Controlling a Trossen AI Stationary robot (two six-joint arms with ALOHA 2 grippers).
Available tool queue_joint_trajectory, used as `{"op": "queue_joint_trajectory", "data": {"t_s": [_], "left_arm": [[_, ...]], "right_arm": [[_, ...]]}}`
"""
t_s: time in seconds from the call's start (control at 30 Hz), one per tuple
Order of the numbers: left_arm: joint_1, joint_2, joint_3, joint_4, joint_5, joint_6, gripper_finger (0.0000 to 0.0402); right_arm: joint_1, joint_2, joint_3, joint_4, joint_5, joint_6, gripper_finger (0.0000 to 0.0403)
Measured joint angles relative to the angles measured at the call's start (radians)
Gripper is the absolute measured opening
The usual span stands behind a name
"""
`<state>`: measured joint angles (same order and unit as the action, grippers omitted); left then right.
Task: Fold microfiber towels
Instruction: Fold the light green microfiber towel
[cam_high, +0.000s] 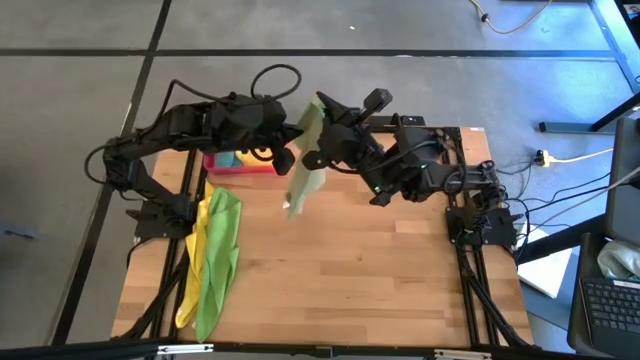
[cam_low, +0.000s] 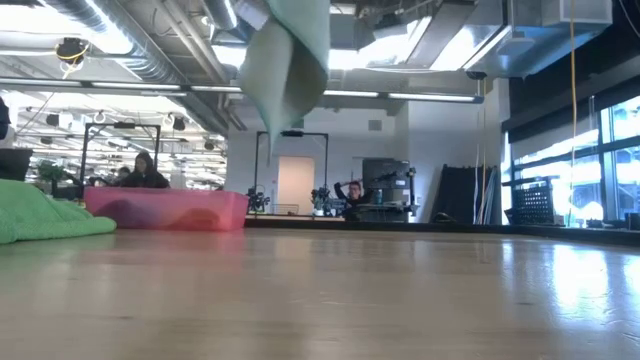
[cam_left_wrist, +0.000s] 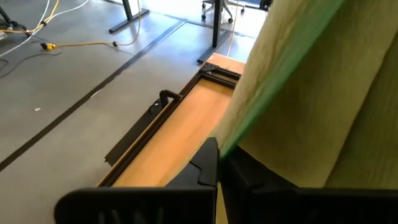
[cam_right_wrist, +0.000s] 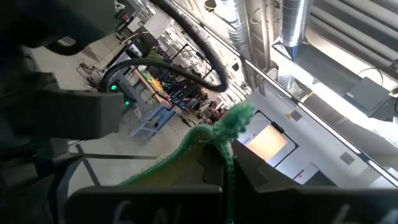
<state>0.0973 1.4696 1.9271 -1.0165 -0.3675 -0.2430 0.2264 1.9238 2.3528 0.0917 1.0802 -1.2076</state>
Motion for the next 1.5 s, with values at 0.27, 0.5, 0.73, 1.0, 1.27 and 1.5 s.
{"op": "queue_joint_trajectory", "data": {"t_s": [0.27, 0.5, 0.73, 1.0, 1.27, 1.5], "left_arm": [[0.031, 0.001, -0.039, 0.0, 0.038, 0.142, 0.0], [0.108, 0.001, -0.05, -0.017, 0.233, 0.309, 0.0], [0.187, 0.002, -0.084, -0.078, 0.462, 0.414, 0.0], [0.231, 0.006, -0.242, -0.072, 0.524, 0.431, 0.0], [0.23, -0.029, -0.287, -0.066, 0.566, 0.406, 0.0], [0.23, -0.117, -0.285, 0.013, 0.455, 0.36, 0.0003]], "right_arm": [[0.001, -0.035, 0.001, -0.09, -0.01, 0.079, 0.0004], [0.001, -0.046, 0.002, -0.113, -0.011, 0.127, 0.0004], [0.0, -0.087, 0.005, -0.104, -0.051, 0.191, 0.0005], [-0.002, -0.128, 0.007, -0.091, -0.037, 0.184, 0.0005], [-0.007, -0.145, 0.007, -0.127, 0.01, 0.181, 0.0005], [-0.007, -0.144, 0.005, -0.148, 0.018, 0.178, 0.0005]]}}
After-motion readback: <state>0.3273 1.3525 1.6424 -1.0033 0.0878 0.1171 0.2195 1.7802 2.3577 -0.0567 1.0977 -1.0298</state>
